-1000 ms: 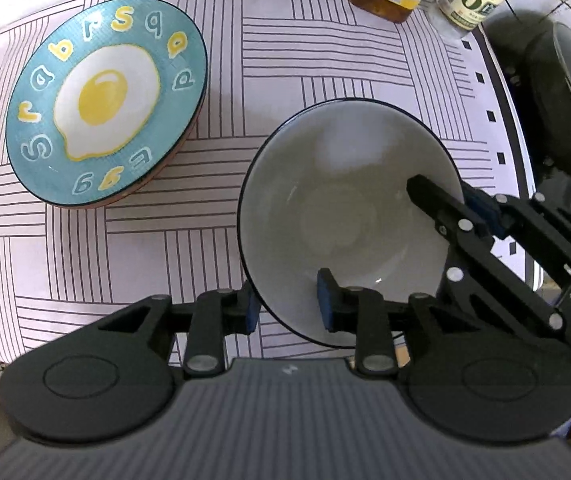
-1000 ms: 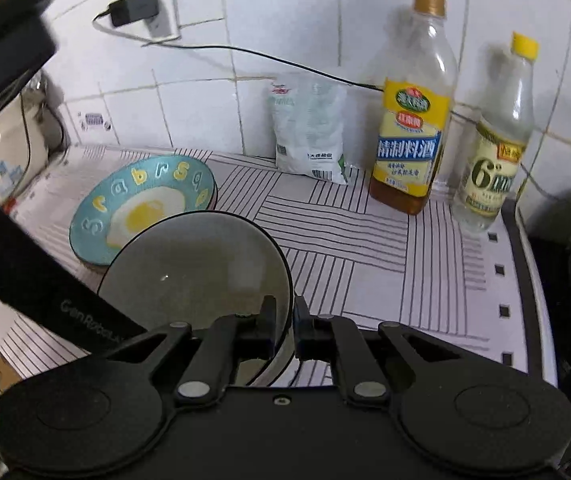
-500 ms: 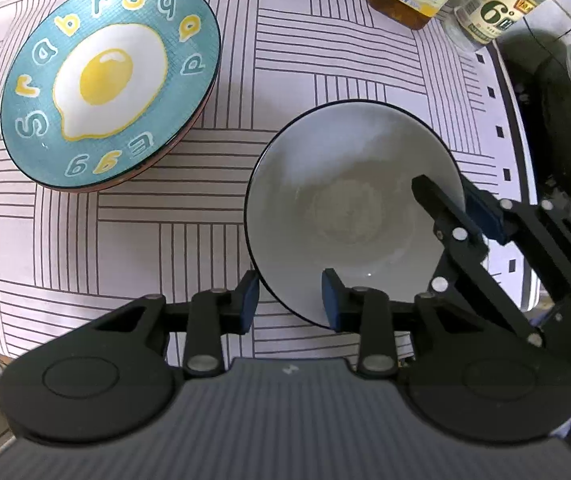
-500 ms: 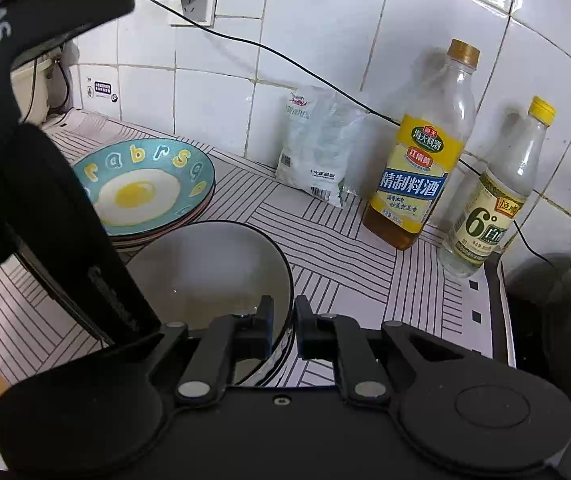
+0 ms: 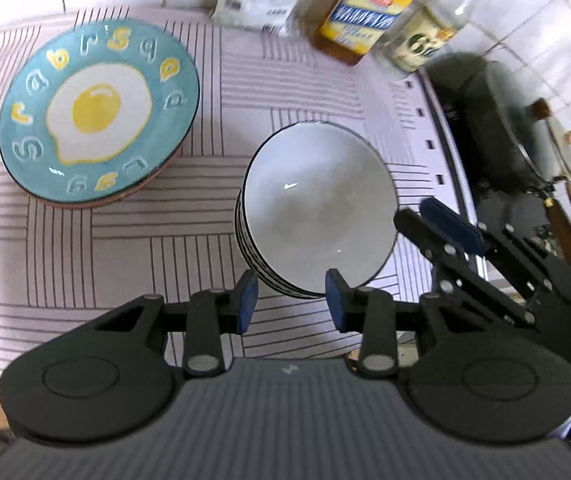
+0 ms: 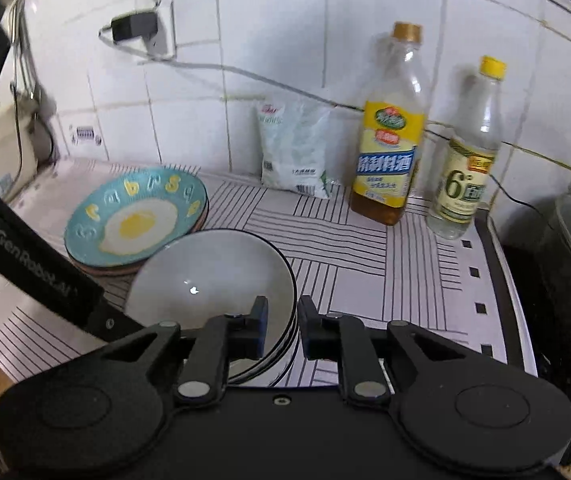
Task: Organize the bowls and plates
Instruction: 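Grasp the rim of the stacked white bowls with the left gripper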
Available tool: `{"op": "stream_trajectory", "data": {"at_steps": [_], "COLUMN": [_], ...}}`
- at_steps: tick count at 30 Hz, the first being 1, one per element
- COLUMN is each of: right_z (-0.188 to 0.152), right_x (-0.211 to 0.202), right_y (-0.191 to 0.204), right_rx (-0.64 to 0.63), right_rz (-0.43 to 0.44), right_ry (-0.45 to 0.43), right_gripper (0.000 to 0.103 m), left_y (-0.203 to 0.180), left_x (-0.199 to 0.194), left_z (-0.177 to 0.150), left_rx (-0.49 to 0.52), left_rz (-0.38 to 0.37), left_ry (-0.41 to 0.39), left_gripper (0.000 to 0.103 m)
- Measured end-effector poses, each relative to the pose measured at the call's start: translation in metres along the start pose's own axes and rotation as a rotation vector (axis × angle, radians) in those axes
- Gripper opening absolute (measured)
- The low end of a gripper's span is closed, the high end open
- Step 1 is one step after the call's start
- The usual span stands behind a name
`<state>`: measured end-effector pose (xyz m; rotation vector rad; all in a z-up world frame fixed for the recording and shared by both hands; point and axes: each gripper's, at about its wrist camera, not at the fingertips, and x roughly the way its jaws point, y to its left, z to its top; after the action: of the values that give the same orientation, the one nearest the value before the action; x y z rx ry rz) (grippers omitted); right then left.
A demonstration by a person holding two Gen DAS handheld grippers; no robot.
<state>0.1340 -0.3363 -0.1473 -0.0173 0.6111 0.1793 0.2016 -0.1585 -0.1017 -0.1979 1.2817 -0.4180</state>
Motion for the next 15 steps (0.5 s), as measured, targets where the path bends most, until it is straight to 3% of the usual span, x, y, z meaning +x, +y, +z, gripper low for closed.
{"op": "stream_trajectory", "data": {"at_steps": [4,6,15], "right_z": [-0.006,-0.010,-0.036], "right_x": [-0.025,-0.034,-0.063], "right_y": [0.008,0.012,0.033], "right_rx": [0.047,0.065,0.083], "right_rz": [-0.024,-0.055,-0.092], "right_ry": [-0.032,-0.042,-0.057], "right_gripper": [0.038,0.050,0.064], "left_y": [0.011,0.016,0.034], "left_x": [-0.018,-0.025,-0.038], "left_z": [-0.004,-0.006,-0.023], "left_rx": [0.019,0.034,0.121], "left_rz": [-0.009,-0.013,-0.059], "left_ry": [-0.045,-0.061,-0.117], "left_gripper": [0.039,0.040,0.043]}}
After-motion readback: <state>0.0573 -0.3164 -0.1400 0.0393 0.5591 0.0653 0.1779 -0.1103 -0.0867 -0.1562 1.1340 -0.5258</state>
